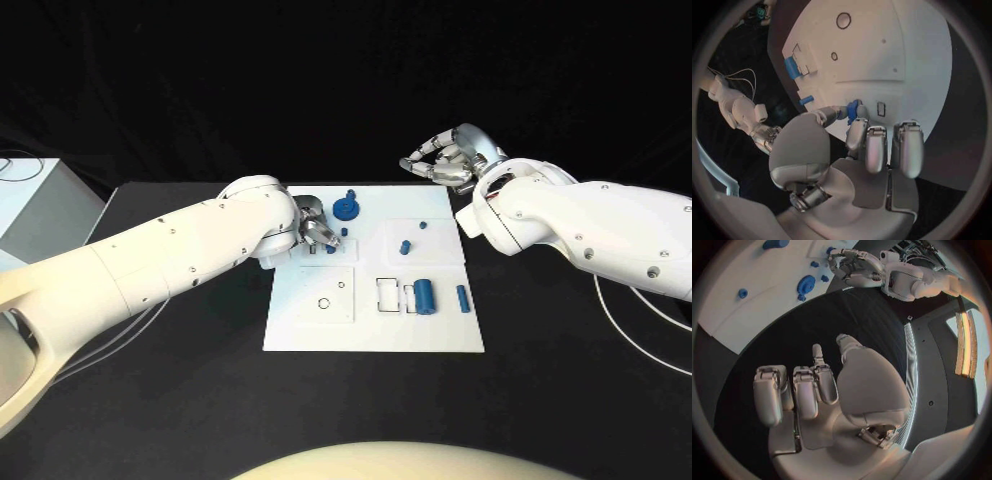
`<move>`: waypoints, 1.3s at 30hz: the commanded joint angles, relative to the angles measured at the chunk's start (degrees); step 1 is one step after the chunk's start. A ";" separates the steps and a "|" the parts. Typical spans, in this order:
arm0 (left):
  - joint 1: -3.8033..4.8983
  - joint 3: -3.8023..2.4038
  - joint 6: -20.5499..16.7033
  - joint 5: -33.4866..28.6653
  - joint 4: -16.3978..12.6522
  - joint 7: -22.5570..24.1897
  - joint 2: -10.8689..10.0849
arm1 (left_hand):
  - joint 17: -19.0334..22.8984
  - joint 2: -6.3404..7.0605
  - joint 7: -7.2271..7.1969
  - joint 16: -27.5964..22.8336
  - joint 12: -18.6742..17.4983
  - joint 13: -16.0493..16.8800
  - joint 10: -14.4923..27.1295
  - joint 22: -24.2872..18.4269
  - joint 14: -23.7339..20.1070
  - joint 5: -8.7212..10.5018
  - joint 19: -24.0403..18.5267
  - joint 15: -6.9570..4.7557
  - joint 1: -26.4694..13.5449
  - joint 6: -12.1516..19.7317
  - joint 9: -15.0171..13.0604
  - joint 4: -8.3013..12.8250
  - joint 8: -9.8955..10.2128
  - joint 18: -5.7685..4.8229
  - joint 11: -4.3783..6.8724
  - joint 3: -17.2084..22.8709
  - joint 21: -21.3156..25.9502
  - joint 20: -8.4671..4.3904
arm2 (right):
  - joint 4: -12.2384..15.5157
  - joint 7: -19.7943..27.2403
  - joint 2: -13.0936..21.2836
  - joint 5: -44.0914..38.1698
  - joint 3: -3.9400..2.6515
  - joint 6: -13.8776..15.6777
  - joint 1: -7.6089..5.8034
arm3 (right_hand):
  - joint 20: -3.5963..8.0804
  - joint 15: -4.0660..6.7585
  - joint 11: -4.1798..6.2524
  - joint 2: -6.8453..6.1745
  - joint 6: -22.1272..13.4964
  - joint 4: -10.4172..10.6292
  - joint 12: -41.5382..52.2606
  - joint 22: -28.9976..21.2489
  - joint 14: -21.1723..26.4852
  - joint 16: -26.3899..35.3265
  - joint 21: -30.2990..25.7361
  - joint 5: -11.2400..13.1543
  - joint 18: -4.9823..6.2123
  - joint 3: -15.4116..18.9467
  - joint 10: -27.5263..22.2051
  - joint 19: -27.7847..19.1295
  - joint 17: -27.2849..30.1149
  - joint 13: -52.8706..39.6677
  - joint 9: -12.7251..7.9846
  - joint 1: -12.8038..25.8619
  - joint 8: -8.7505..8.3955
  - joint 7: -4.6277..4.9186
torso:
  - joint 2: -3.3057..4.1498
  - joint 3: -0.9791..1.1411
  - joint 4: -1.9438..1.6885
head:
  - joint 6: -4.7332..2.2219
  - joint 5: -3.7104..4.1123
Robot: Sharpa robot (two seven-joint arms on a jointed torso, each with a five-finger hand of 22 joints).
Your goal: Assemble the parts on the task board
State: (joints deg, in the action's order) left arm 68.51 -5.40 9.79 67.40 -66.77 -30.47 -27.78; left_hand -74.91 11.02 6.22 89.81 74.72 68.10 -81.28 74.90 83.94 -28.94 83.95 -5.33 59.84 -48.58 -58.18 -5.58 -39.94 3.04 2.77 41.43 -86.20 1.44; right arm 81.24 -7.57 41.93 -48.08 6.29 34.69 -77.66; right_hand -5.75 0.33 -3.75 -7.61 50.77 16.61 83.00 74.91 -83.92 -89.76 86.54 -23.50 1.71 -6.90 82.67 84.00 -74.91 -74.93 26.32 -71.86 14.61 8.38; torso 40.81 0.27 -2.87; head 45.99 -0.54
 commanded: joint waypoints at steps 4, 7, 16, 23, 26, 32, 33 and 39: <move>-0.50 0.34 2.67 0.48 -0.24 0.12 0.14 | -15.09 -1.04 -5.23 0.19 -0.08 -0.12 -0.05 6.89 6.06 -0.58 0.82 -0.40 1.43 -5.55 -0.30 4.88 0.34 -1.11 0.22 5.01 -0.21 -0.52 | 0.09 0.36 0.05 -0.55 -0.02 -0.63 0.02 | 0.26 0.05 -0.05 -0.09 -0.27 0.04 -0.31 12.49 -6.08 -0.24 -0.37 -0.30 -0.75 -0.28 -0.40 4.37 -15.09 -6.51 0.06 0.46 0.22 0.08 | 0.04 0.00 0.00 | -0.16 -0.06; -0.50 0.34 2.38 1.00 -0.26 0.10 0.08 | -15.09 -1.13 -5.19 0.19 -0.07 -0.07 -0.07 6.94 6.06 -0.60 0.85 -0.39 1.61 -5.59 -0.38 5.02 0.38 -1.12 0.20 5.25 -0.24 -0.54 | 0.10 0.37 0.07 -0.55 -0.02 -0.63 0.02 | 0.26 0.05 -0.05 -0.09 -0.27 0.04 -0.31 12.49 -6.08 -0.24 -0.37 -0.30 -0.75 -0.28 -0.40 4.37 -15.09 -6.51 0.06 0.46 0.22 0.08 | 0.05 -0.01 0.02 | -0.15 -0.11; -0.50 0.33 2.03 2.05 -0.43 0.05 -0.18 | -15.09 -1.13 -5.14 0.19 0.16 0.29 -0.26 7.29 6.06 -0.64 1.08 -0.36 2.04 -5.73 -0.59 5.46 0.42 -1.20 0.18 5.79 -0.39 -0.57 | 0.13 0.36 0.16 -0.55 -0.02 -0.60 0.02 | 0.26 0.05 -0.05 -0.11 -0.32 0.04 -0.30 12.48 -6.08 -0.24 -0.40 -0.33 -0.74 -0.31 -0.40 4.36 -15.09 -6.52 0.21 0.50 0.24 0.08 | 0.04 0.00 0.02 | -0.05 -0.14; -0.50 0.33 1.60 2.91 -0.51 -0.02 -0.38 | -15.09 -1.09 -5.14 0.19 0.20 0.35 -0.29 7.35 6.06 -0.65 1.12 -0.36 2.09 -5.77 -0.63 5.55 0.42 -1.21 0.17 5.87 -0.41 -0.57 | 0.15 0.37 0.19 -0.55 -0.02 -0.57 0.02 | 0.26 0.05 -0.05 -0.11 -0.32 0.04 -0.30 12.48 -6.08 -0.24 -0.40 -0.33 -0.74 -0.31 -0.40 4.36 -15.09 -6.52 0.21 0.50 0.24 0.08 | 0.03 0.00 0.00 | -0.09 -0.14; -0.50 0.33 1.58 3.10 -0.53 -0.05 -0.42 | -15.09 -1.08 -5.14 0.19 0.21 0.37 -0.31 7.50 6.06 -0.66 1.22 -0.35 2.13 -5.81 -0.66 5.60 0.42 -1.25 0.17 5.94 -0.48 -0.57 | 0.16 0.37 0.19 -0.55 -0.02 -0.58 0.02 | 0.26 0.05 -0.05 -0.11 -0.32 0.04 -0.30 12.48 -6.08 -0.24 -0.40 -0.33 -0.74 -0.31 -0.40 4.36 -15.09 -6.52 0.21 0.50 0.24 0.08 | 0.03 -0.01 0.00 | -0.09 -0.14; -0.50 0.33 2.09 3.29 -0.66 -0.11 -0.47 | -15.09 -1.07 -5.14 0.19 0.24 0.42 -0.35 7.54 6.06 -0.66 1.25 -0.35 2.17 -5.85 -0.69 5.65 0.42 -1.26 0.17 6.01 -0.50 -0.57 | 0.17 0.35 0.22 -0.55 -0.02 -0.61 0.02 | 0.26 0.05 -0.05 -0.11 -0.32 0.04 -0.30 12.48 -6.08 -0.24 -0.40 -0.33 -0.74 -0.31 -0.40 4.36 -15.09 -6.52 0.21 0.50 0.24 0.08 | 0.05 -0.01 -0.01 | 0.07 -0.13; -0.50 0.33 2.19 3.32 -0.69 -0.12 -0.48 | -15.09 -1.07 -5.14 0.19 0.24 0.42 -0.35 7.54 6.06 -0.66 1.25 -0.35 2.17 -5.85 -0.69 5.65 0.42 -1.26 0.17 6.01 -0.50 -0.57 | 0.16 0.35 0.22 -0.55 -0.02 -0.62 0.02 | 0.26 0.05 -0.05 -0.11 -0.32 0.04 -0.30 12.48 -6.08 -0.24 -0.40 -0.33 -0.74 -0.31 -0.40 4.36 -15.09 -6.52 0.21 0.50 0.24 0.08 | 0.04 -0.01 0.00 | 0.08 -0.13; -0.50 0.33 2.45 3.44 -0.78 -0.16 -0.47 | -15.09 -1.06 -5.14 0.19 0.25 0.43 -0.36 7.56 6.06 -0.67 1.26 -0.35 2.19 -5.87 -0.71 5.68 0.42 -1.26 0.17 6.05 -0.51 -0.57 | 0.16 0.34 0.20 -0.55 -0.02 -0.64 0.02 | 0.26 0.05 -0.05 -0.11 -0.32 0.04 -0.30 12.48 -6.08 -0.24 -0.40 -0.33 -0.74 -0.31 -0.40 4.36 -15.09 -6.52 0.21 0.50 0.24 0.08 | 0.04 0.02 0.02 | 0.04 -0.18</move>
State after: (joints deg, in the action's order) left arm 68.40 -5.32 9.98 70.44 -67.52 -30.29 -28.25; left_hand -74.91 10.99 6.11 89.81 74.71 68.47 -81.51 74.90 83.93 -29.38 84.15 -5.31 60.49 -49.09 -58.71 -5.58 -39.35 2.13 2.64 41.43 -86.41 1.24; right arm 81.31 -7.55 42.13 -48.08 6.29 34.70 -77.66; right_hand -5.75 0.33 -3.75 -7.61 50.78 16.61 83.00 74.95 -83.92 -89.76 86.54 -23.50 1.71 -6.90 82.67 84.00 -74.91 -74.91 26.47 -71.86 14.61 8.38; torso 40.84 0.26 -2.87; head 46.06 -0.70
